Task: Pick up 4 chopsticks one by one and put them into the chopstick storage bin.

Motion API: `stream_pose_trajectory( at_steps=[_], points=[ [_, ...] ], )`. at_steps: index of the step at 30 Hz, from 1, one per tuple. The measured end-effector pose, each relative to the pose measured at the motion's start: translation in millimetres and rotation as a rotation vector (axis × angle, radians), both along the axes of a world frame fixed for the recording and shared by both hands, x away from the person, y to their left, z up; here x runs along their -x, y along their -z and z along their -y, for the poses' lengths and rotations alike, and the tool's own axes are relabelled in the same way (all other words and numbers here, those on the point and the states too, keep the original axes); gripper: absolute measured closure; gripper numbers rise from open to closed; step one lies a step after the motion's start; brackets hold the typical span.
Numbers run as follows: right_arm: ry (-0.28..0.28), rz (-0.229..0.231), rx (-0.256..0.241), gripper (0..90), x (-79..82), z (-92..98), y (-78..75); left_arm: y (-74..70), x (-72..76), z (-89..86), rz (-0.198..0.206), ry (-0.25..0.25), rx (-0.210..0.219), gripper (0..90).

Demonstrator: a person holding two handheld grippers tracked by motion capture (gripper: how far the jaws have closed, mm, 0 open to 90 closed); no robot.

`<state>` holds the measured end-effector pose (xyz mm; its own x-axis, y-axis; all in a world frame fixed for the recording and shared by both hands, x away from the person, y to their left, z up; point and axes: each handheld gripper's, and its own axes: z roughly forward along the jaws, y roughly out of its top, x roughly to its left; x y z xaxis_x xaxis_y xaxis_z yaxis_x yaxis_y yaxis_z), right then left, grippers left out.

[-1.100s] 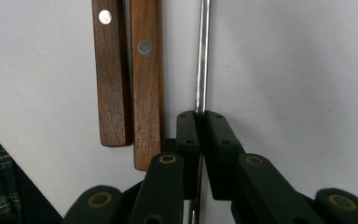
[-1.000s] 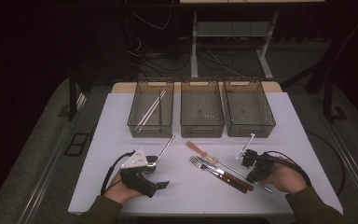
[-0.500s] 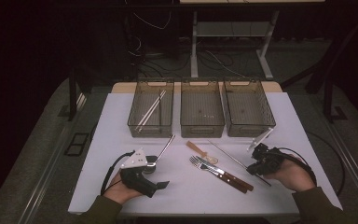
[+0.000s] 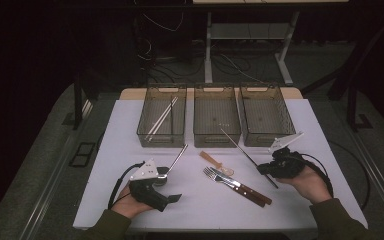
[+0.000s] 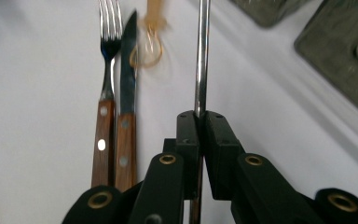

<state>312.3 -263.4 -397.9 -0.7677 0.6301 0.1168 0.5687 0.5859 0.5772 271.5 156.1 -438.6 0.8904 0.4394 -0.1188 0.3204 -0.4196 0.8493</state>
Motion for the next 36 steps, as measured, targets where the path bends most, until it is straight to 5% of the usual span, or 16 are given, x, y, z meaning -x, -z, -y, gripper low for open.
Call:
stream_pose_trajectory(
  at_steps=[16, 36],
  points=[
    [0.017, 0.108, -0.185, 85.1, -16.9, -12.5, -6.5, 0.1, -0.4, 0.0, 0.0, 0.001, -0.002, 0.0],
    [0.032, 0.182, -0.334, 85.1, -50.2, -67.9, -24.5, -0.8, 0.9, -0.2, 0.002, -0.013, 0.026, 0.0]
  ],
)
